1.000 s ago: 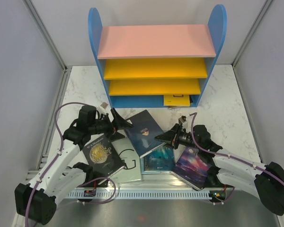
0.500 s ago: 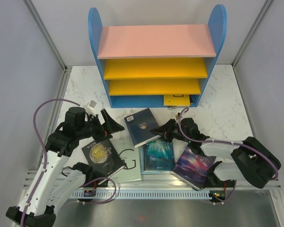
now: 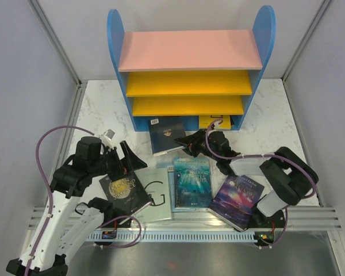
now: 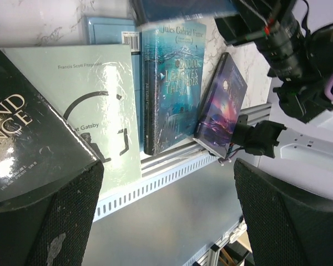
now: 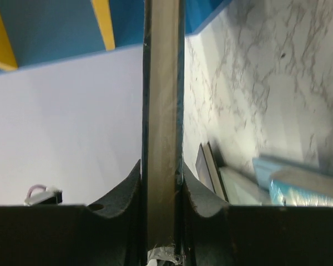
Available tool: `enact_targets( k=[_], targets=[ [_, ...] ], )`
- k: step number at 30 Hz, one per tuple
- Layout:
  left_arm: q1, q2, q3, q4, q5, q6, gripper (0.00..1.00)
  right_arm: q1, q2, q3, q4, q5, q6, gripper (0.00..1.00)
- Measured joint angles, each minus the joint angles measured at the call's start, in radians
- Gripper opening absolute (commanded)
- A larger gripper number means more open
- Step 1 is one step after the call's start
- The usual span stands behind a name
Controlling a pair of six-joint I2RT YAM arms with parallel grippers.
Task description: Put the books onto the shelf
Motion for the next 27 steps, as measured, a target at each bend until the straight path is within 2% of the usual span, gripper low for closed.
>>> enact_targets(
  k=[8, 16, 17, 18, 19, 20, 21, 27],
  targets=[
    [0.000, -0.031, 0.003, -0.043, 0.005, 0.006, 1.00, 0.004, 0.306, 0.087, 0.185, 0.154, 0.088, 0.00],
    [0.000, -0.098, 0.003, -0.096, 0.009, 0.006, 1.00, 0.044, 0.560, 0.335, 0.256, 0.261, 0.174, 0.01],
    [0.000, -0.108, 0.003, -0.103, 0.009, 0.006, 1.00, 0.047, 0.597, 0.381, 0.256, 0.261, 0.180, 0.31],
    [0.000, -0.116, 0.003, -0.111, 0.008, 0.006, 1.00, 0.050, 0.627, 0.420, 0.256, 0.256, 0.186, 0.46],
    [0.000, -0.122, 0.003, -0.117, 0.008, 0.006, 1.00, 0.051, 0.650, 0.446, 0.256, 0.249, 0.202, 0.78],
    [0.000, -0.125, 0.003, -0.122, 0.008, 0.006, 1.00, 0.051, 0.660, 0.458, 0.254, 0.244, 0.217, 0.93],
    [0.000, -0.127, 0.003, -0.126, 0.008, 0.006, 1.00, 0.051, 0.666, 0.462, 0.255, 0.237, 0.224, 0.98],
    [0.000, -0.126, 0.003, -0.130, 0.007, 0.006, 1.00, 0.052, 0.615, 0.354, 0.321, 0.220, 0.231, 0.98]
  ],
)
